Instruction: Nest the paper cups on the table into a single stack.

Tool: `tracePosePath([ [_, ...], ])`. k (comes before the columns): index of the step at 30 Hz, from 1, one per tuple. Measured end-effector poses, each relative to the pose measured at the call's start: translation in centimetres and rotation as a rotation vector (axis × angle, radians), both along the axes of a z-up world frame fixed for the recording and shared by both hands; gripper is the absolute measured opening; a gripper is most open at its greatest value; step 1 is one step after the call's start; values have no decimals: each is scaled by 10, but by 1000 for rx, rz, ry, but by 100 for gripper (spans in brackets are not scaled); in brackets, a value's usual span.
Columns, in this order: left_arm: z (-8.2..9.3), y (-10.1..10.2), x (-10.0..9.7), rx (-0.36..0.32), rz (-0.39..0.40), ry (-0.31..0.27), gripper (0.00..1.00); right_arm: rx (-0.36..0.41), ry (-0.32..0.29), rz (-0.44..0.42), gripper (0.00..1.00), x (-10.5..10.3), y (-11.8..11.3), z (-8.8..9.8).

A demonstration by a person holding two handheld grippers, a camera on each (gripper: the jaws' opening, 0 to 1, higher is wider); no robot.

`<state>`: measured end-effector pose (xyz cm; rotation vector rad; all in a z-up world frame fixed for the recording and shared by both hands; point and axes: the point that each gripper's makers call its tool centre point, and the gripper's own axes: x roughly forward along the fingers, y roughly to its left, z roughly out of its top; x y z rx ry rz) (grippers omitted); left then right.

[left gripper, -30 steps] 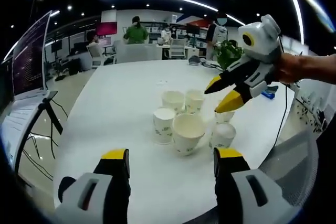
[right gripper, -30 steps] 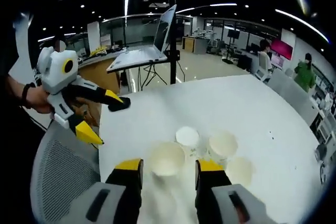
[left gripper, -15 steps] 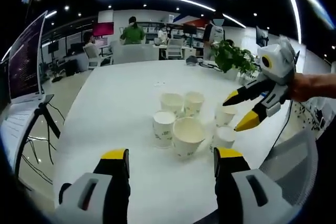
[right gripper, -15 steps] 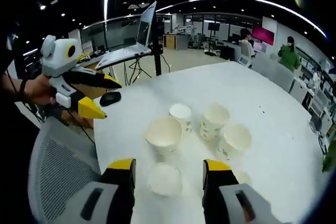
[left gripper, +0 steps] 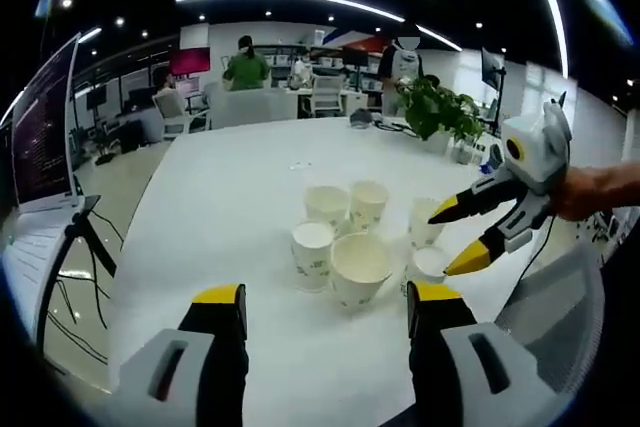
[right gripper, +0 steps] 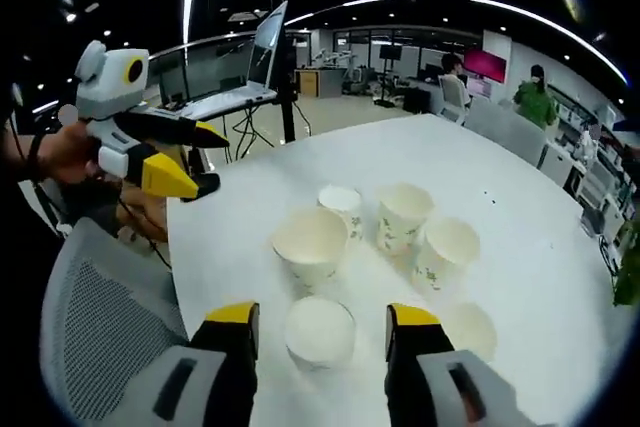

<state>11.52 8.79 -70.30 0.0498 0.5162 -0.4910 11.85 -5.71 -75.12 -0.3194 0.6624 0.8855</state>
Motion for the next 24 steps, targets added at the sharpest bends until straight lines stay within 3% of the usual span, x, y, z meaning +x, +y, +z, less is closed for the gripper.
tracePosePath([
  [10, 11, 0, 7, 14, -24, -30, 65, 11, 2, -34, 50, 5, -6, -6],
  [24, 14, 1, 7, 14, -21, -30, 64, -31, 64, -7, 50, 7, 8, -38],
])
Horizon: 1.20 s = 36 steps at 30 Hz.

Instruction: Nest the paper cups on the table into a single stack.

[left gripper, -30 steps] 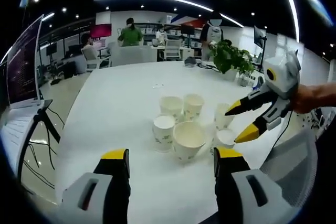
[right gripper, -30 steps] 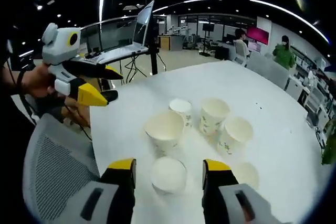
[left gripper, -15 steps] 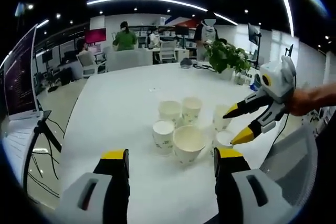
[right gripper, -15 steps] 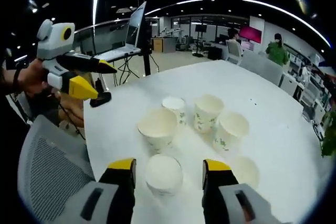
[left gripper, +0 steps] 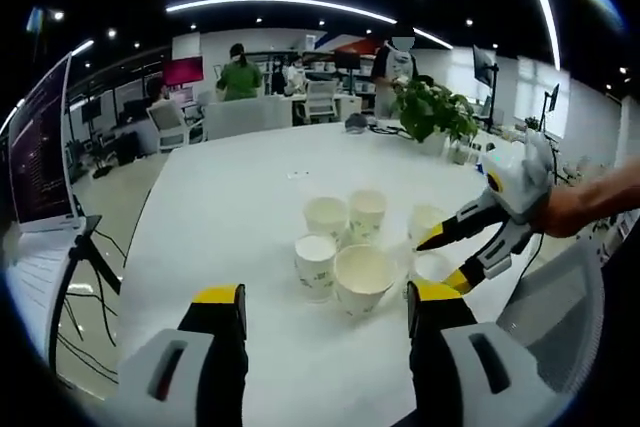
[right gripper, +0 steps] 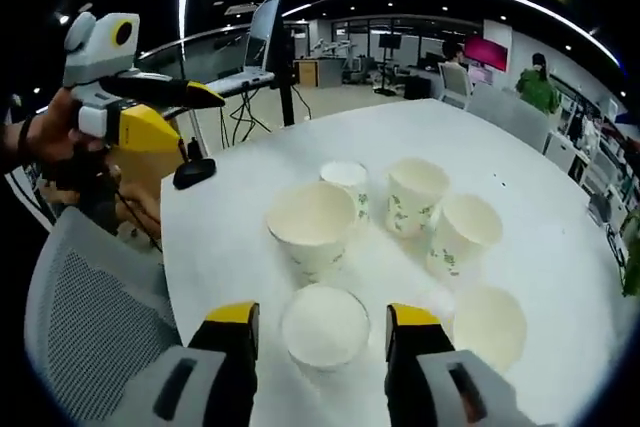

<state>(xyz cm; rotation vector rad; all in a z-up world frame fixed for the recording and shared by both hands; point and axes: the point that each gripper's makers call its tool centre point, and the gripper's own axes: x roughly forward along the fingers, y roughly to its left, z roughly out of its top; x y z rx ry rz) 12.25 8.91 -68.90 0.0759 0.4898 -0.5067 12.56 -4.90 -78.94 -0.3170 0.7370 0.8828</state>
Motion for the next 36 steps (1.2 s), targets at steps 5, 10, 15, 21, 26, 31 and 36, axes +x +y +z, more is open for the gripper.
tracePosePath([
  [5, -2, 0, -1, -1, -1, 1, 64, -59, 12, 25, 51, -4, 2, -13],
  [10, -4, -2, -5, -2, -2, 7, 64, -103, 1, 52, 48, -8, 1, -18],
  [15, -6, -3, -7, -8, -5, 13, 64, -94, 33, 48, 38, -13, 1, -17],
  [21, -9, -6, -8, -8, -15, 18, 64, -76, 31, 77, 38, -15, 2, -8],
  [26, -13, -11, -11, -8, -27, 29, 63, -68, 21, 74, 38, -15, -1, -4],
  [31, -21, -16, -14, -12, -50, 46, 63, -69, 8, 80, 38, -13, -6, 4],
  [36, -26, -20, -18, -18, -63, 62, 62, -48, -10, 74, 38, -12, -10, 24],
])
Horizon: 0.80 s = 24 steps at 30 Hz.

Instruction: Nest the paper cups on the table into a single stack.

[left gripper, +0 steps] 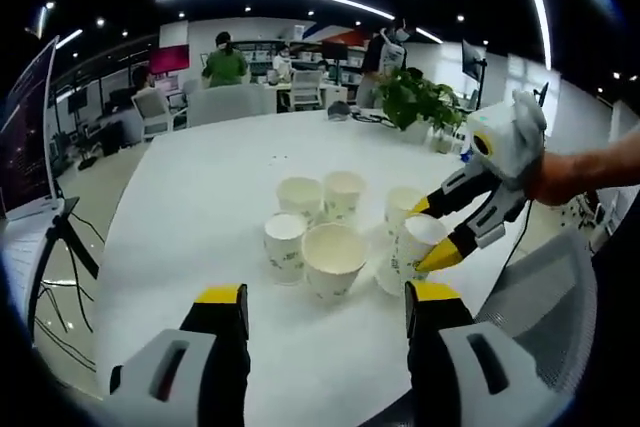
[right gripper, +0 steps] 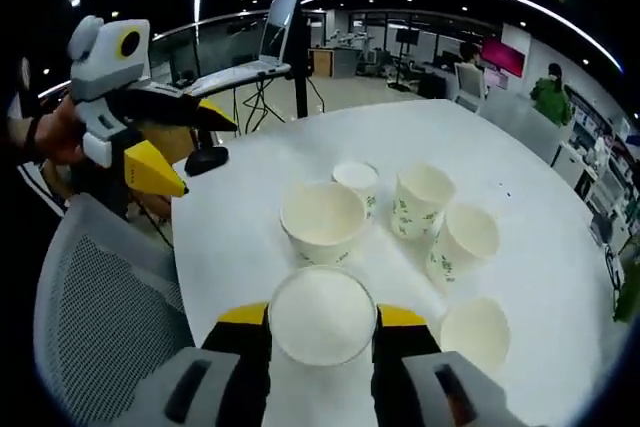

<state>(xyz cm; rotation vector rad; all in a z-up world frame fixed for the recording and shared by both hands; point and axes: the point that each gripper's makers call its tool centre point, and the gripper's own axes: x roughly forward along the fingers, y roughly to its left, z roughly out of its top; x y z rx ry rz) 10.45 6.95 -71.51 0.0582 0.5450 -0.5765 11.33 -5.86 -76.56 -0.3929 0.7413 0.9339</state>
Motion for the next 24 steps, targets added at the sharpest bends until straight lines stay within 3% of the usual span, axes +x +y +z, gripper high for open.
tracePosePath([
  [13, -19, -20, -9, -34, -49, 46, 60, 36, -37, 32, 38, 6, 1, 34],
  [24, -26, -47, -14, -20, -141, 65, 59, 54, -78, 116, 38, 9, 11, 59],
])
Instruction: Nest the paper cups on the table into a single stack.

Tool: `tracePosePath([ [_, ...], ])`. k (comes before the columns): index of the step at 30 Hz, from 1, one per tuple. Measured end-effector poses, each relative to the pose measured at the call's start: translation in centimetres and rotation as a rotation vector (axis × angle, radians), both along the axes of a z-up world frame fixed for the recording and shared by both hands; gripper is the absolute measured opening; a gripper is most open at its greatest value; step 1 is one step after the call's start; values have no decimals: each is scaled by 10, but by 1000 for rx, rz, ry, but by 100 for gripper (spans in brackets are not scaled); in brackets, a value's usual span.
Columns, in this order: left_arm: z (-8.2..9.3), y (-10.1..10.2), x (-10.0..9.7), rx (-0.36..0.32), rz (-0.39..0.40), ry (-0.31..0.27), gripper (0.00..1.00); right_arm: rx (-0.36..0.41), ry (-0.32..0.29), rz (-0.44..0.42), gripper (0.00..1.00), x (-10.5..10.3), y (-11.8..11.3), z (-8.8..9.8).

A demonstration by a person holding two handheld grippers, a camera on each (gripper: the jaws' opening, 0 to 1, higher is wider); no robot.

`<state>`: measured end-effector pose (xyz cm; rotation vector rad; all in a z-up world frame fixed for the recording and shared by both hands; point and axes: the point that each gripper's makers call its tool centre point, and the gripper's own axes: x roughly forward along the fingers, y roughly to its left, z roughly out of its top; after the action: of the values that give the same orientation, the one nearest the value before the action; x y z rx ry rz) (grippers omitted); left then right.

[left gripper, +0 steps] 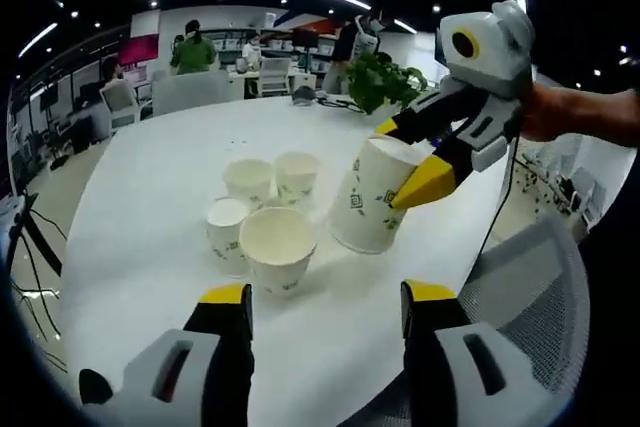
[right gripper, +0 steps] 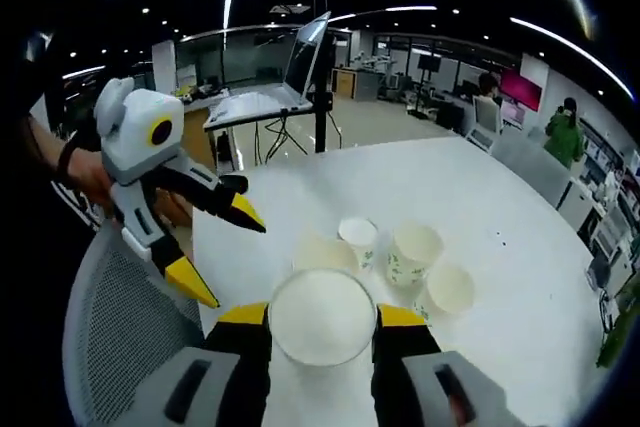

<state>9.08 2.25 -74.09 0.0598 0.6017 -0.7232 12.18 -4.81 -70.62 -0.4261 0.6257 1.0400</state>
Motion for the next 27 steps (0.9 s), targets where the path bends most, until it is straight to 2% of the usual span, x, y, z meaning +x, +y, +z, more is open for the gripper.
tracePosePath([
  [10, 0, -17, 2, -16, -43, 6, 57, 25, -23, 37, 38, 1, 9, 20],
  [15, 0, -25, 2, -31, -49, 14, 55, 29, -28, 64, 38, -6, 16, 28],
  [22, 1, -34, 2, -66, -52, 24, 53, 50, -23, 101, 38, -15, 27, 39],
  [27, 1, -37, 2, -81, -59, 24, 48, 94, 9, 122, 38, -19, 33, 43],
])
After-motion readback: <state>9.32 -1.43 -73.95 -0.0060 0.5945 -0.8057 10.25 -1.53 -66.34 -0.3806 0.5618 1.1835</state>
